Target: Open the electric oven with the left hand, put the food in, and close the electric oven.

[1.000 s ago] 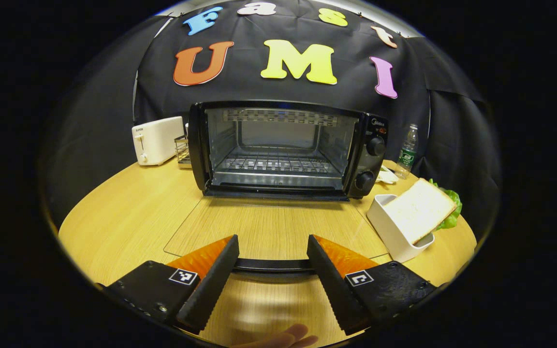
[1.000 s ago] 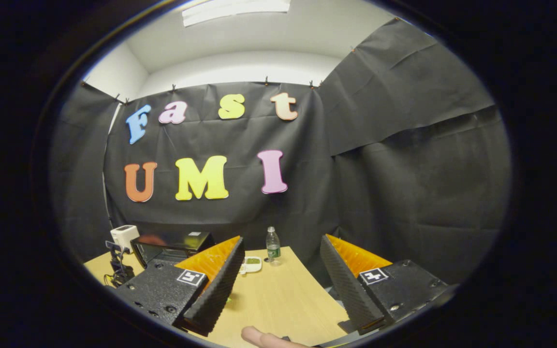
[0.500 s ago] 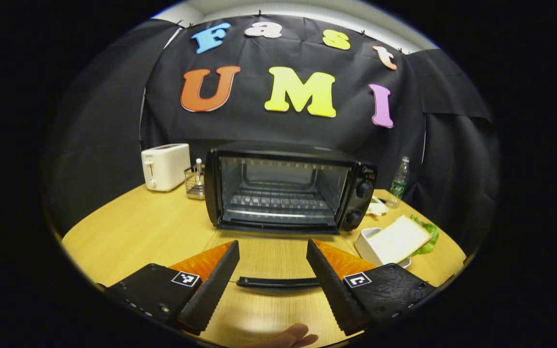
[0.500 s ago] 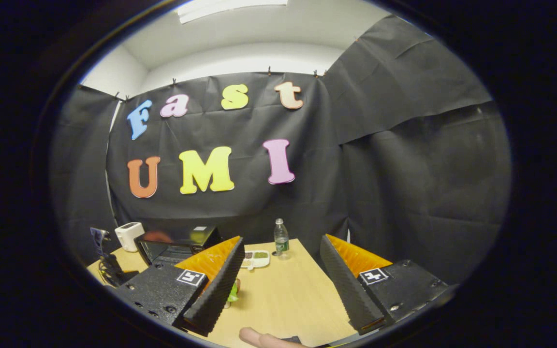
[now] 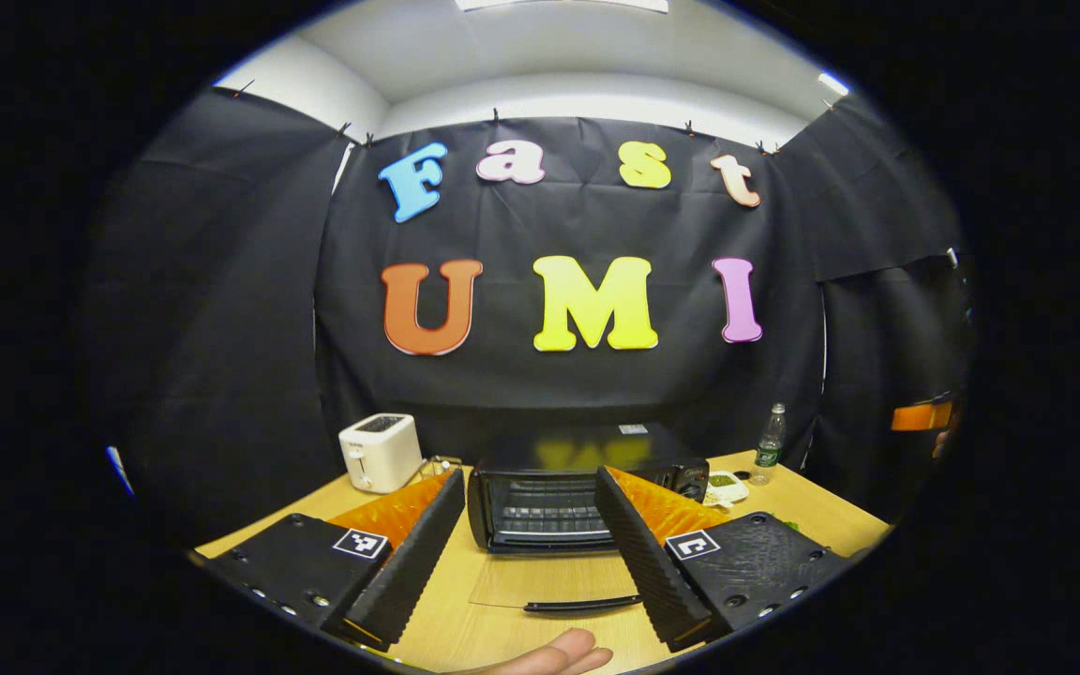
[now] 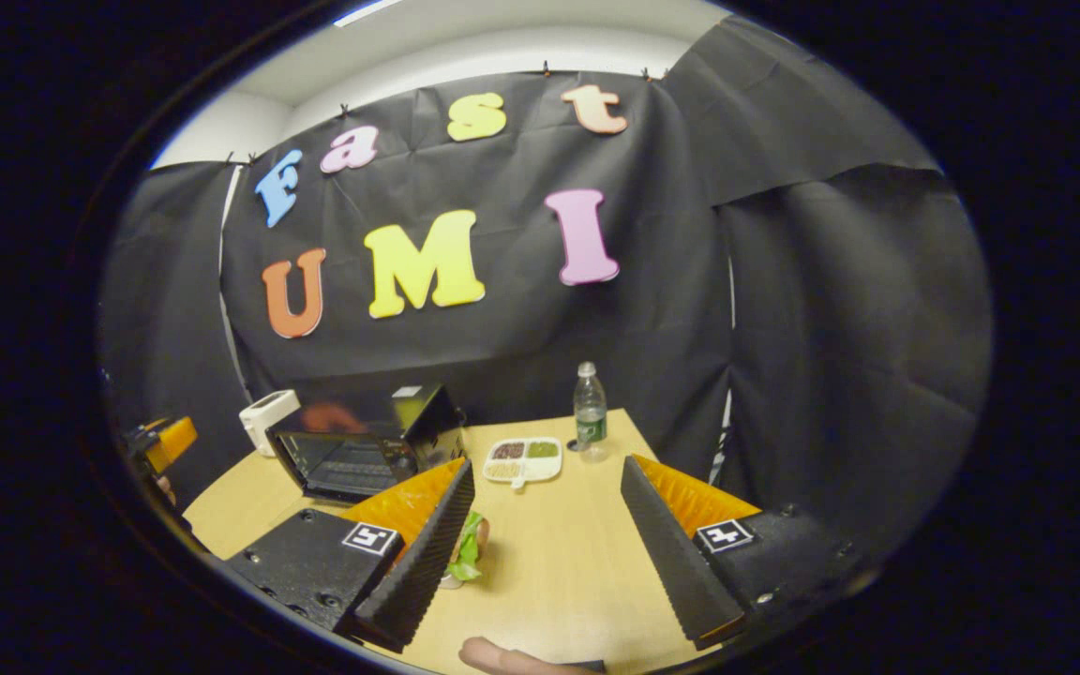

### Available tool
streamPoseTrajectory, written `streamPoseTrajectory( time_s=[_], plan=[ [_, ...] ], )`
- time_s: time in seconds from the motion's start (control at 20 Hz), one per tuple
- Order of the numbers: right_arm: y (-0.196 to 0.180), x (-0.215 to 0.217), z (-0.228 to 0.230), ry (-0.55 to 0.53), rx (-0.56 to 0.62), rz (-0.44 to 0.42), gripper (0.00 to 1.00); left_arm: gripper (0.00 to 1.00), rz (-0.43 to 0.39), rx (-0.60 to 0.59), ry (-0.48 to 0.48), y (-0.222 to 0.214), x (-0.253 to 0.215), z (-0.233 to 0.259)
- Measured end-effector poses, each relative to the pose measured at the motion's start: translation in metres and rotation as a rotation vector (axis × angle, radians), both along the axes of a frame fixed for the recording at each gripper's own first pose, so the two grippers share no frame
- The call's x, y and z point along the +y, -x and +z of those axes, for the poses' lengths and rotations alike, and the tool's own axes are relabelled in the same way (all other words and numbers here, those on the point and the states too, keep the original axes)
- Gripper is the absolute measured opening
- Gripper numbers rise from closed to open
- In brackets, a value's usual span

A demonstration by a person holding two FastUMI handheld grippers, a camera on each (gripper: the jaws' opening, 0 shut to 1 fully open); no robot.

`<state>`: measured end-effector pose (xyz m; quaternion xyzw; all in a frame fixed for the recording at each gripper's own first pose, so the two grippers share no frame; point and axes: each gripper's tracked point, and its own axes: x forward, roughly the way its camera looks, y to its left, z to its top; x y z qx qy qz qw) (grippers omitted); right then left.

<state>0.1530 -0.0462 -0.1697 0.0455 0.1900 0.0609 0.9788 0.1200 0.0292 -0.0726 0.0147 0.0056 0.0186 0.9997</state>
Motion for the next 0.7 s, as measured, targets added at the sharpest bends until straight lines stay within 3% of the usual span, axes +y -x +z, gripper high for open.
streamPoseTrajectory(
  time_s=[0.25, 0.3, 0.4, 0.5, 0.55, 0.6, 0.65, 0.7],
  plan=[
    [-0.05, 0.026, -0.064, -0.09, 0.228, 0.115, 0.94, 0.92, -0.035, -0.066, 0.004, 0.038, -0.012, 0.047],
    [-0.057, 0.034, -0.077, -0.11, 0.28, 0.154, 0.99, 0.92, -0.046, -0.068, 0.018, 0.045, -0.016, 0.051],
    [-0.066, 0.05, -0.105, -0.159, 0.391, 0.222, 0.93, 0.92, -0.057, -0.087, 0.032, 0.056, -0.019, 0.06],
    [-0.068, 0.064, -0.129, -0.218, 0.517, 0.276, 0.99, 0.92, -0.045, -0.094, 0.037, 0.063, -0.017, 0.06],
    [-0.07, 0.071, -0.137, -0.249, 0.575, 0.304, 0.91, 0.92, -0.038, -0.091, 0.041, 0.066, -0.016, 0.057],
    [-0.071, 0.076, -0.143, -0.274, 0.622, 0.323, 0.97, 0.92, -0.033, -0.093, 0.041, 0.068, -0.015, 0.056],
    [-0.07, 0.081, -0.15, -0.291, 0.668, 0.342, 0.89, 0.92, -0.025, -0.096, 0.039, 0.069, -0.014, 0.056],
    [-0.069, 0.086, -0.153, -0.312, 0.706, 0.363, 0.89, 0.92, -0.017, -0.096, 0.036, 0.07, -0.012, 0.057]
  ],
)
